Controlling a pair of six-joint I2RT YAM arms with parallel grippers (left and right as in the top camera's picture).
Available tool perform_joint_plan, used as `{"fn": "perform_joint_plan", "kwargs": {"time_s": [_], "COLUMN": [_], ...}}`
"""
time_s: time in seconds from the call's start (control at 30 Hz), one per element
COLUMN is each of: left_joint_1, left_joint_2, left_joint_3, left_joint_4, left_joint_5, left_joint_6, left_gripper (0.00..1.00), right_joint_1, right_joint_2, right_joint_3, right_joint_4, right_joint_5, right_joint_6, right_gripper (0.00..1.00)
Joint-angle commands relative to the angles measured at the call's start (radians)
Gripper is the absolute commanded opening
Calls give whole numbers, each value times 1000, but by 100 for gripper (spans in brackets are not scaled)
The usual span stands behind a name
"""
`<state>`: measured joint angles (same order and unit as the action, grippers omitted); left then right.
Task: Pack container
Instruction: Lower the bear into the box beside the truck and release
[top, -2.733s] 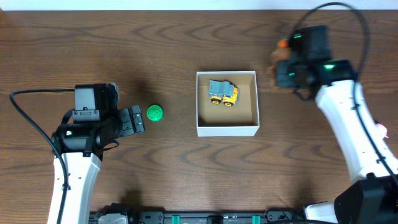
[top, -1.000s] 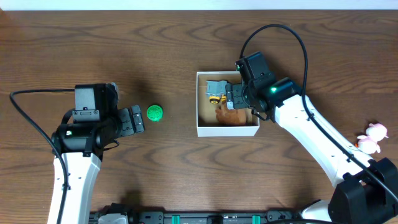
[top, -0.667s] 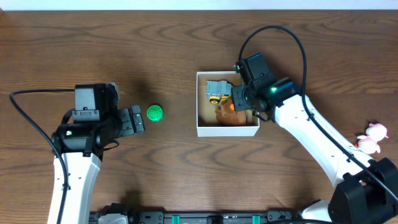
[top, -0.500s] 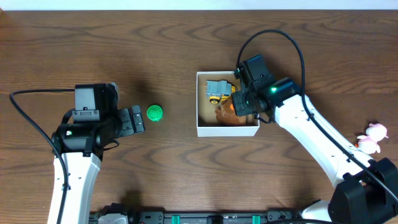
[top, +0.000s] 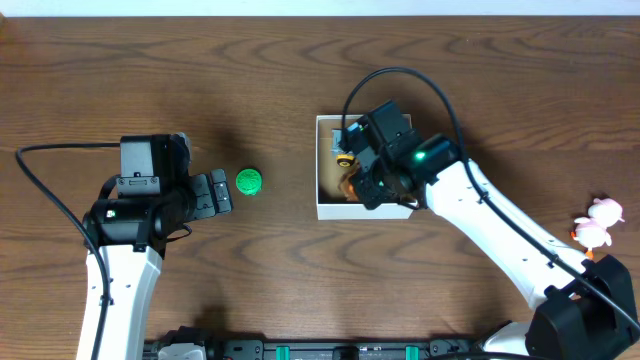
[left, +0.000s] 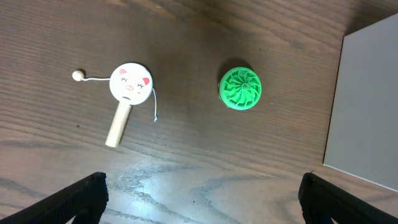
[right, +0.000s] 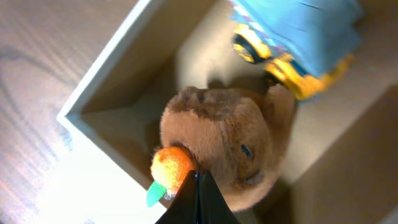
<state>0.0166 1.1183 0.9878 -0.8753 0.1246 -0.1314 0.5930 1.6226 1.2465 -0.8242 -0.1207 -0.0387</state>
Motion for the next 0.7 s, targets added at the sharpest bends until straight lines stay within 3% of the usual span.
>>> {"fn": "perform_joint_plan", "kwargs": {"time_s": [0.0, 0.17, 0.37, 0.67], "left_joint_1": [2, 3, 2, 2], "left_joint_2": [5, 5, 5, 5], "left_joint_3": [15, 15, 15, 15], "left_joint_4": [-2, -2, -2, -2], "left_joint_5": [2, 2, 2, 2], "left_joint_6": [-5, -5, -5, -5], "left_gripper": [98, 98, 98, 98], "right_joint_1": [31, 62, 68, 62], "right_joint_2": [2, 2, 2, -1], "right_joint_3": [0, 0, 0, 0], "right_joint_4": [0, -11, 2, 88], "right_joint_5": [-45, -161, -132, 318], "right_joint_6": [-74, -208, -216, 80], "right_gripper": [1, 1, 1, 1]}}
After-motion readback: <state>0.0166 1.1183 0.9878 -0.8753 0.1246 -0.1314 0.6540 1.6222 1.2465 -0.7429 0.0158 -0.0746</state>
